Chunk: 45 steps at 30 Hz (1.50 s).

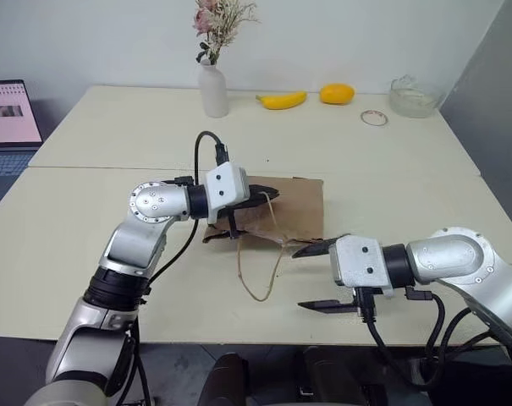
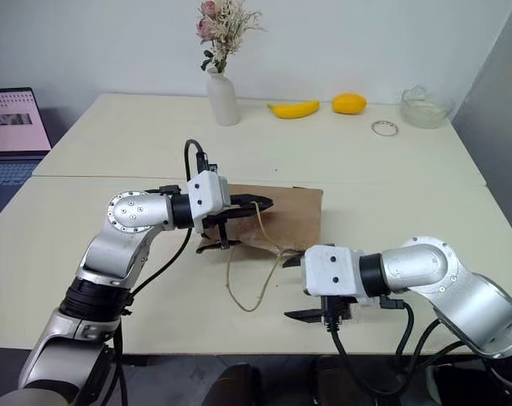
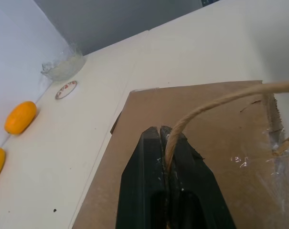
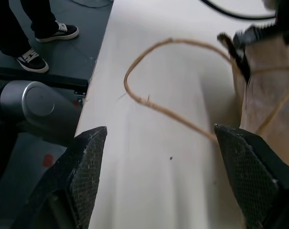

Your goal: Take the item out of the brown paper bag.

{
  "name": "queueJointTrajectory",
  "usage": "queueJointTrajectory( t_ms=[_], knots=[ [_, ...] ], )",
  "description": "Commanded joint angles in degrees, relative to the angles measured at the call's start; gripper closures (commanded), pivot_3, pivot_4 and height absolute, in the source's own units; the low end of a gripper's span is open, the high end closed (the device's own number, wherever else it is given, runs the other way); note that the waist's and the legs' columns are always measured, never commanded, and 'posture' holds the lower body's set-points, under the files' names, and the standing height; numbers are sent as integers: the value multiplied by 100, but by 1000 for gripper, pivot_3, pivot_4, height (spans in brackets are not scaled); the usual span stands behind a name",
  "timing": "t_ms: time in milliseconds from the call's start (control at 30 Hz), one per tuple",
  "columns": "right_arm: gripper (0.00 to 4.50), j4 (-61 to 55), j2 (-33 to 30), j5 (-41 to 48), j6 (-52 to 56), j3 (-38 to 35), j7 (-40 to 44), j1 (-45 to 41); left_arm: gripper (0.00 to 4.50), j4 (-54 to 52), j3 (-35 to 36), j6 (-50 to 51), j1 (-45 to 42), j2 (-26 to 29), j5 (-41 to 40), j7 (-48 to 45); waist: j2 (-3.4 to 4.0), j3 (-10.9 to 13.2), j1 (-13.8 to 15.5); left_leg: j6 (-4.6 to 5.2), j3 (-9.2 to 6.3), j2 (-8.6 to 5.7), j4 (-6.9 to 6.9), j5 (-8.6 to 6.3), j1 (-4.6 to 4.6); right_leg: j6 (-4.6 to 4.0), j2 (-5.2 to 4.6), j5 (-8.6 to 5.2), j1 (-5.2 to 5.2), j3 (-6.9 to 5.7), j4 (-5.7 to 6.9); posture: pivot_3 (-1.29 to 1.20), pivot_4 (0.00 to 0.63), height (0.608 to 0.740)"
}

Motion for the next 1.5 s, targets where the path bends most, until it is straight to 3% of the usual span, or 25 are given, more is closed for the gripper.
queueJointTrajectory(
  t_ms=[33,200,467,567,800,833,1500],
  knots=[
    [741,227,301,-328,-245,400,187,-494,4477,-70,42,-135,-206,13,35,-27,0,0,-4,0,0,0,1,0,0,0,-1,0,0,0,0,0,150,740],
    [741,856,583,-1318,-959,1316,427,-750,4477,-119,67,-119,-189,49,44,-11,0,0,3,0,-2,1,0,0,-2,-1,-2,0,0,0,-1,0,150,740],
    [741,1521,1206,-2506,-1774,1857,322,-896,4477,-165,108,-94,-135,55,36,59,0,0,4,0,-5,0,1,0,-1,-2,-4,0,-2,0,5,0,150,740],
    [1671,1719,1227,-2921,-2126,1980,372,-827,4500,-59,106,-124,-201,21,65,100,0,0,4,0,-5,0,1,0,-1,-2,-4,0,-2,0,4,0,150,740],
    [4346,2015,1299,-3465,-2494,2002,283,-483,4500,79,166,-72,-344,-49,27,147,0,0,11,0,-4,-1,2,0,-1,-2,-5,0,-1,0,5,0,150,740],
    [4485,2055,1319,-3529,-2533,2006,267,-409,4500,115,177,-64,-367,-52,28,157,0,0,12,0,-4,-1,2,0,-1,-2,-5,0,-1,0,5,0,150,740],
    [4485,2494,1211,-5296,-3274,2152,299,482,4500,1635,802,1245,-2127,-607,-146,1358,-3,-5,18,-1,-4,-8,8,1,1,-1,-7,0,4,-5,6,0,150,740]
  ],
)
